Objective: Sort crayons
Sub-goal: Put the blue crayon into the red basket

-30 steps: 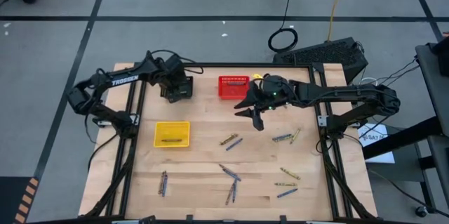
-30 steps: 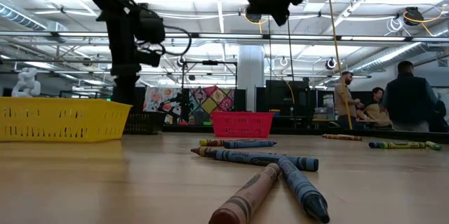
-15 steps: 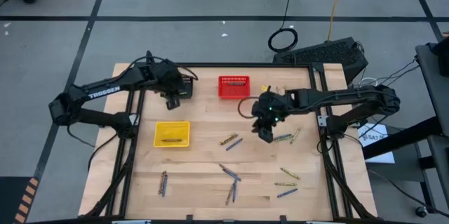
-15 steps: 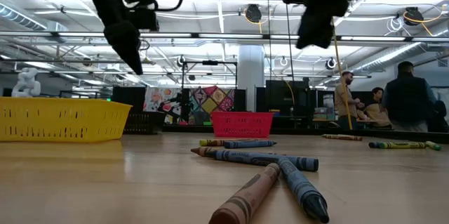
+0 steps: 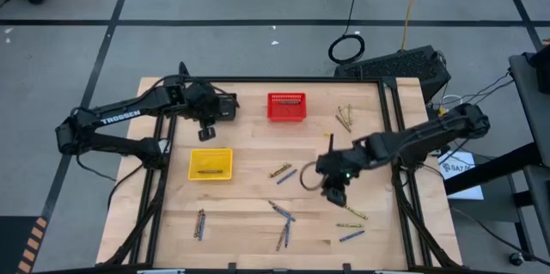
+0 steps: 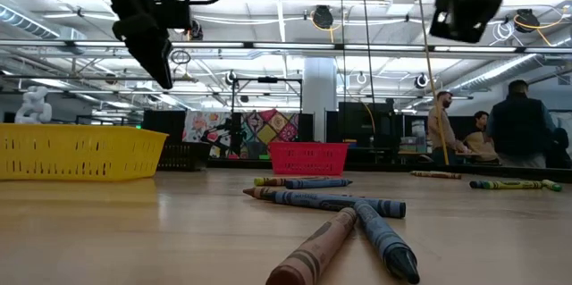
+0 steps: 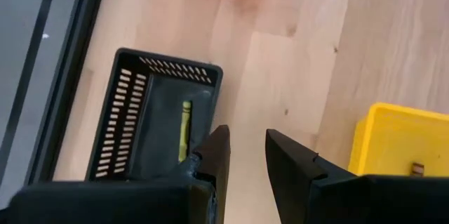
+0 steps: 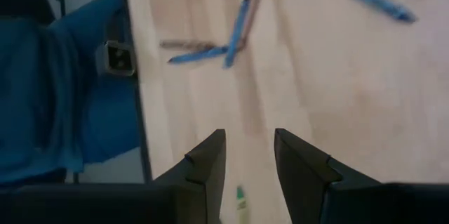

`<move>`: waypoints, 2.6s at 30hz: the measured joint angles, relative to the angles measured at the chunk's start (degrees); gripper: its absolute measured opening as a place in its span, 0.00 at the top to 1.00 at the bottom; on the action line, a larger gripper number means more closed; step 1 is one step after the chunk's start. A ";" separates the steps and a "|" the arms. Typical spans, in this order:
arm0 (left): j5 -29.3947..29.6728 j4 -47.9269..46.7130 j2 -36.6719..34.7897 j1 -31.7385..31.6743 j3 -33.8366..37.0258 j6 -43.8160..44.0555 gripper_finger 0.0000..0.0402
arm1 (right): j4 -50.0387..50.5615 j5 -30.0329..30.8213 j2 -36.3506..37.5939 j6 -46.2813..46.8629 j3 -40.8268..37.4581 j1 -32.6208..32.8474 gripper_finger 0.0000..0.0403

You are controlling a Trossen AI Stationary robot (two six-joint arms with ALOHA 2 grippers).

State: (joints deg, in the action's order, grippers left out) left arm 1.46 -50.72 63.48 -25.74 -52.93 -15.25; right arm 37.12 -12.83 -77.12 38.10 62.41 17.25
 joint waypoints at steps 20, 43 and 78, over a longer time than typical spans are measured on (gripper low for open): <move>0.01 0.20 0.00 0.02 0.00 1.38 0.77 | 0.02 12.69 -7.72 13.74 0.00 20.82 0.73; 0.02 0.90 0.00 0.01 0.00 1.64 0.77 | -0.29 12.77 -21.93 17.35 0.00 31.90 0.73; 0.02 0.86 0.00 0.02 0.00 1.40 0.77 | -1.09 10.24 -25.55 14.52 -0.02 33.69 0.99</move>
State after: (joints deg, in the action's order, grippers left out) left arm 1.48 -49.87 63.48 -25.71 -52.93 -13.85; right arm 36.03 -2.59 -102.67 52.61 62.39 50.94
